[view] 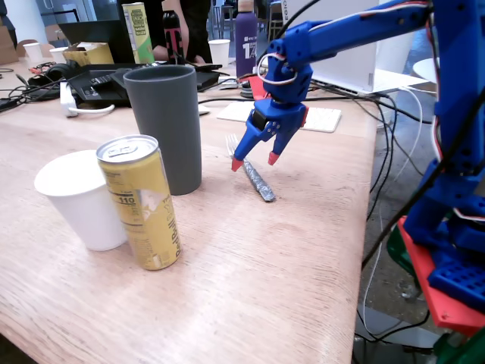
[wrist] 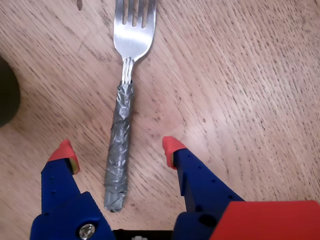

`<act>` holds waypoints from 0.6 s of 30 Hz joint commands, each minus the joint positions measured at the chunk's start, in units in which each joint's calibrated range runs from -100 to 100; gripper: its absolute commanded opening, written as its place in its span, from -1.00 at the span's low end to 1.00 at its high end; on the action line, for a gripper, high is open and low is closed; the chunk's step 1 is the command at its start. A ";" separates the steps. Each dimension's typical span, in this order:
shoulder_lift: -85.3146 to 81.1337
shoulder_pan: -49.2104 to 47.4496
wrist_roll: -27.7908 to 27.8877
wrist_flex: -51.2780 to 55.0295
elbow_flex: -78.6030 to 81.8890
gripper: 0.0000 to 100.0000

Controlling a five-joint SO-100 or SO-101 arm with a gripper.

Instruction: Grab the fork and place it in gray glass

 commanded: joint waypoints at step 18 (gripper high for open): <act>3.64 0.14 0.63 6.19 -3.85 -1.00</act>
